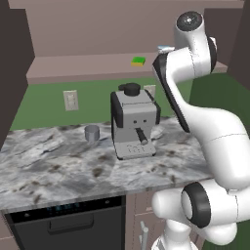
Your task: Pick the sponge and sponge from the cabinet and place them on the counter.
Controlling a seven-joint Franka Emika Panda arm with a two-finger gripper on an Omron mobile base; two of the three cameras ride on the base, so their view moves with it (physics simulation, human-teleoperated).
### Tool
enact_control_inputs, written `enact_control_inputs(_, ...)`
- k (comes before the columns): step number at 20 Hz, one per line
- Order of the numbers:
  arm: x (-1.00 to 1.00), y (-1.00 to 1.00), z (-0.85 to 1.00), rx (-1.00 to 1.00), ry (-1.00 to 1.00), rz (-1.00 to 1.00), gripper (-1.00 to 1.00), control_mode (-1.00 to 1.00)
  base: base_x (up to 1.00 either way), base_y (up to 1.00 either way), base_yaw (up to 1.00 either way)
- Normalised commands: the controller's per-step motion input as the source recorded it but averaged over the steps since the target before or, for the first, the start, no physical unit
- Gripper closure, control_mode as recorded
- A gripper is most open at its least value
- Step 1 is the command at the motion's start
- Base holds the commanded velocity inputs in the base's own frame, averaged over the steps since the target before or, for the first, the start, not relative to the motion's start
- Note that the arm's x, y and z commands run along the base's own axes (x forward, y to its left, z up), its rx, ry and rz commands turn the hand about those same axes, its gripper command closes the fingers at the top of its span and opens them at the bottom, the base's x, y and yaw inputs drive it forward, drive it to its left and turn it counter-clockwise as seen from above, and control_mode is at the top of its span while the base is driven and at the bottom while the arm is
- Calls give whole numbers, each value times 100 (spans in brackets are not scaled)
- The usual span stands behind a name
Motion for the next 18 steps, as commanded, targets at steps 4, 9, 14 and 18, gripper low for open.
enact_control_inputs(4,13,-7,-7,7,-2,-7,-100,-100,0,0,0)
enact_control_inputs(9,13,-8,-2,7,-3,-9,-100,-100,0,0,0)
enact_control_inputs(14,18,-9,0,6,0,-6,-100,-100,0,0,0)
enact_control_inputs(18,18,-5,0,7,0,-2,-100,-100,0,0,0)
